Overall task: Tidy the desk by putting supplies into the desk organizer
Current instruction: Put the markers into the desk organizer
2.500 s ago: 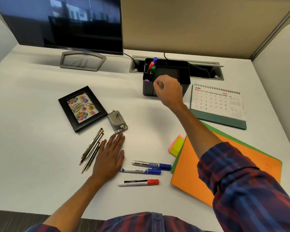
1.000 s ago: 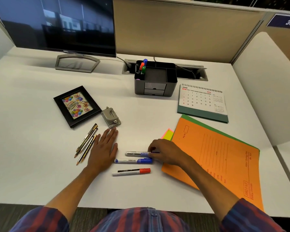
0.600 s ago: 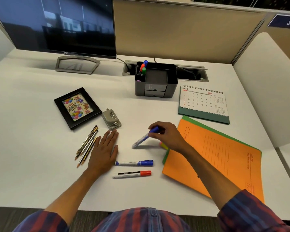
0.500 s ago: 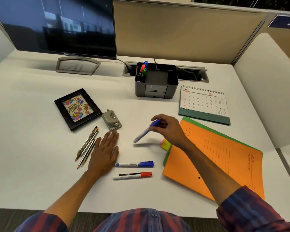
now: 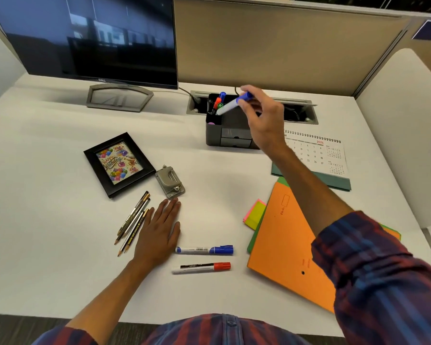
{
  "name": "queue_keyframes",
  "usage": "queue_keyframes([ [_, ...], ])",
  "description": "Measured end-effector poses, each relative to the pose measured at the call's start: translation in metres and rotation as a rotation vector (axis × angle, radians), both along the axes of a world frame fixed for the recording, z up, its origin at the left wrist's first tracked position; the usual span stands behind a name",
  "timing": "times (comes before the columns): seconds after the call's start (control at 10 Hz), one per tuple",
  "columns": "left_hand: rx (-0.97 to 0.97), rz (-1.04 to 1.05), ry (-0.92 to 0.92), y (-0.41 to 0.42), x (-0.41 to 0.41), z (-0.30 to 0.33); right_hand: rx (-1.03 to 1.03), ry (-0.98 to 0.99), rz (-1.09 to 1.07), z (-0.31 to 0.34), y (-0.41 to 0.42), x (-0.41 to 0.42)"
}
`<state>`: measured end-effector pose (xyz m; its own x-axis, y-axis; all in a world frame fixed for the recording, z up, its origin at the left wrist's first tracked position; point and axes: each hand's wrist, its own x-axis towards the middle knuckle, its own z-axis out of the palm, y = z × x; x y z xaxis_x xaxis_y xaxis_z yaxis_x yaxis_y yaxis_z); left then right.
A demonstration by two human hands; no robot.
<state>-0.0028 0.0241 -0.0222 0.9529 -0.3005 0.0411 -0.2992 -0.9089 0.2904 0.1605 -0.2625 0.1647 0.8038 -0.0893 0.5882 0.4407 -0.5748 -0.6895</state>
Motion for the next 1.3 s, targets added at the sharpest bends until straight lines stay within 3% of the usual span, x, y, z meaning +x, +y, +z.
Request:
queue_keyframes([
  [0.2, -0.008, 0.000, 0.007, 0.000, 0.000, 0.001, -0.158, -0.115, -0.016, 0.020, 0.002, 0.056],
  [0.4, 0.007, 0.002, 0.024, 0.000, 0.001, 0.001, -0.218, -0.054, -0.034, 0.018, 0.013, 0.089],
  [0.8, 0.006, 0.003, 0.036, 0.000, 0.001, 0.002, -0.517, 0.155, -0.243, -0.017, 0.035, 0.116],
  [1.1, 0.009, 0.005, 0.038, 0.000, 0.001, 0.003, -0.799, 0.408, -0.103, -0.031, 0.034, 0.113],
  [1.2, 0.015, 0.006, 0.041, 0.000, 0.001, 0.002, -0.795, 0.477, -0.070, -0.032, 0.031, 0.110],
  [1.3, 0.016, 0.002, 0.042, 0.000, 0.002, 0.002, -0.715, 0.390, -0.072, -0.033, 0.027, 0.101],
])
